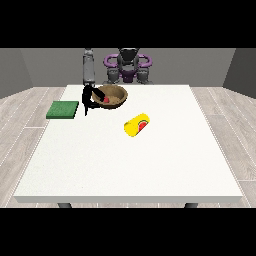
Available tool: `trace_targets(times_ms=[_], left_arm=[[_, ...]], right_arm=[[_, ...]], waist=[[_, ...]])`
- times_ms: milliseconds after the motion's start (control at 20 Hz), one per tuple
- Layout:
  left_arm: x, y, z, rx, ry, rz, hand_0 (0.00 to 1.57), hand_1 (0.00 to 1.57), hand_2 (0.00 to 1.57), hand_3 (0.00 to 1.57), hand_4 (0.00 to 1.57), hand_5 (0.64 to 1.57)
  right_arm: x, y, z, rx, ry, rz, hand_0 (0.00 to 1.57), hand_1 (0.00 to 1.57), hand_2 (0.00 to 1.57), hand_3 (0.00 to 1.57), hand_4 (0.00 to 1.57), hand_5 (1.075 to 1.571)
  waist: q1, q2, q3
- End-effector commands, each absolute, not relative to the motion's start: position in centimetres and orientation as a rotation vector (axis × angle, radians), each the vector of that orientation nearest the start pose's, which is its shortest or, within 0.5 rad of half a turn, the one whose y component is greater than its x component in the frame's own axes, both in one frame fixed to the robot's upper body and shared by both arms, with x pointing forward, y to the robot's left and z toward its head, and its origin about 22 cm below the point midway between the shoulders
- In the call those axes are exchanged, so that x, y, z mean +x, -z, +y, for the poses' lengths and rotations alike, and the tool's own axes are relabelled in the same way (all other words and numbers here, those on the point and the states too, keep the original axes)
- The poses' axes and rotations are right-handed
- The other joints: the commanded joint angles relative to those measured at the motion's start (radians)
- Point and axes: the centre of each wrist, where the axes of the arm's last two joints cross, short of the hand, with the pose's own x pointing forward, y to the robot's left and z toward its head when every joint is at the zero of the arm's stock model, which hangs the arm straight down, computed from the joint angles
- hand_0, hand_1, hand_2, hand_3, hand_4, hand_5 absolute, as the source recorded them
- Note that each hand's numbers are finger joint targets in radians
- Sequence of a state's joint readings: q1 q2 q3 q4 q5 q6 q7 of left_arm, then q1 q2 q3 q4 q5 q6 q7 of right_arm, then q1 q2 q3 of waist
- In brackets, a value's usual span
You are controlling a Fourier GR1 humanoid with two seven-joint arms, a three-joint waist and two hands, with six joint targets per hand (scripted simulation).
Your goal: Pick the cup and pour the ball into the bowl, then pick the bowl and place it on the pad
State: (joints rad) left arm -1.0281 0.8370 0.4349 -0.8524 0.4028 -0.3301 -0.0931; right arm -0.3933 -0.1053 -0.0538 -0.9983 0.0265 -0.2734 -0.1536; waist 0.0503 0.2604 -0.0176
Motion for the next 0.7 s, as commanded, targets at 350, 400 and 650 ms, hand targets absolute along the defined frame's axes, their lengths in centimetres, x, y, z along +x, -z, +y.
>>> trace_targets(times_ms=[350, 400, 650], left_arm=[[33.0, -29.9, 51.7, 0.217, -0.101, -2.197, 0.0, 0.0, 0.0, 0.0, 0.0, 1.541], [32.3, -28.0, 53.0, 0.245, -0.138, -2.191, 0.0, 0.0, 0.0, 0.0, 0.0, 1.542], [33.0, -32.1, 51.0, 0.218, -0.063, -2.248, 0.0, 0.0, 0.0, 0.0, 0.0, 1.537]], right_arm=[[36.5, -6.4, -24.7, -0.318, -0.131, -1.385, 1.57, 1.57, 1.57, 1.57, 1.26, 1.486], [36.5, -7.9, -24.5, -0.304, -0.131, -1.391, 1.57, 1.57, 1.57, 1.57, 1.3, 1.492], [39.3, -11.2, -25.9, -0.313, -0.063, -1.417, 1.57, 1.57, 1.57, 1.57, 1.3, 1.492]], waist=[[-0.126, -0.018, 0.017], [-0.148, -0.02, 0.0162], [-0.104, 0.026, 0.0178]])
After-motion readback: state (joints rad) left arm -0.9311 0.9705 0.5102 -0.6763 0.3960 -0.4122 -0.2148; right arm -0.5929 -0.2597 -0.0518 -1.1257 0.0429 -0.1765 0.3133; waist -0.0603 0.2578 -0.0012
